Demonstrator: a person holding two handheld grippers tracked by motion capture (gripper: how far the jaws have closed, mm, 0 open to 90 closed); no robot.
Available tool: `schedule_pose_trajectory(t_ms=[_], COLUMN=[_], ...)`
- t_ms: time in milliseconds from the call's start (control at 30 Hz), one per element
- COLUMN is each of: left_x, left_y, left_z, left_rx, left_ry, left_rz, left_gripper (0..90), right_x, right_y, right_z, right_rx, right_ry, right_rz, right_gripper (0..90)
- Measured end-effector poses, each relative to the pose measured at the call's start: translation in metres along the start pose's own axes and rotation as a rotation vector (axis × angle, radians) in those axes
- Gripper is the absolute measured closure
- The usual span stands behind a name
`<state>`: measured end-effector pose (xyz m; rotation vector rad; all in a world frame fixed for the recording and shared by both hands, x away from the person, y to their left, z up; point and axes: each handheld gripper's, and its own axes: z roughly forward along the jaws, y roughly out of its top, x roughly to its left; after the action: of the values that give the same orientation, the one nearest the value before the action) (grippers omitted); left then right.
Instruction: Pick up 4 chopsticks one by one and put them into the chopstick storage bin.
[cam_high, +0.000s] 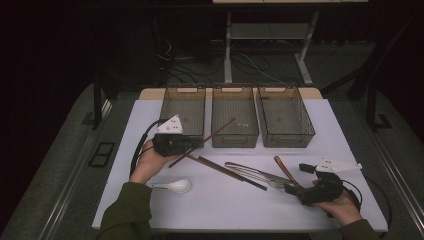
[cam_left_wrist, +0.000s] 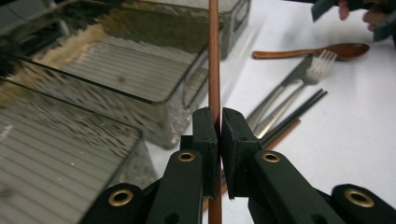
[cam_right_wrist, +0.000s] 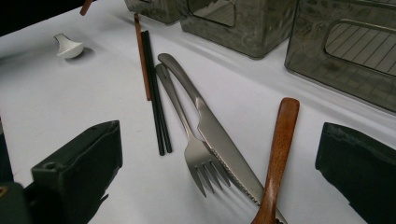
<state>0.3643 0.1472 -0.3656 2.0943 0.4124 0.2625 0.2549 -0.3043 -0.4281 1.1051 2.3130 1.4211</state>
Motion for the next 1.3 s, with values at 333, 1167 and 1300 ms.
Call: schedule_pose_trajectory(t_ms=[333, 1167, 1300], left_x=[0.019, 0.082, 0.095], left_y=[0.021, 0.052, 0.04], left_z=[-0.011, -0.024, -0.018], left_rx=[-0.029, -0.139, -0.121], left_ry=[0.077, 0.292, 0.344], left_rz=[-0.03, -0.13, -0.179], left_gripper=[84.0, 84.0, 83.9], right_x=[0.0, 0.0, 0.0], right_y=[0.0, 0.0, 0.001], right_z=[-0.001, -0.003, -0.003], right_rx=[-0.01, -0.027, -0.034], right_ry=[0.007, 0.026, 0.026], right_rz=[0.018, 0.022, 0.028], right_gripper=[0.7, 0.7, 0.7])
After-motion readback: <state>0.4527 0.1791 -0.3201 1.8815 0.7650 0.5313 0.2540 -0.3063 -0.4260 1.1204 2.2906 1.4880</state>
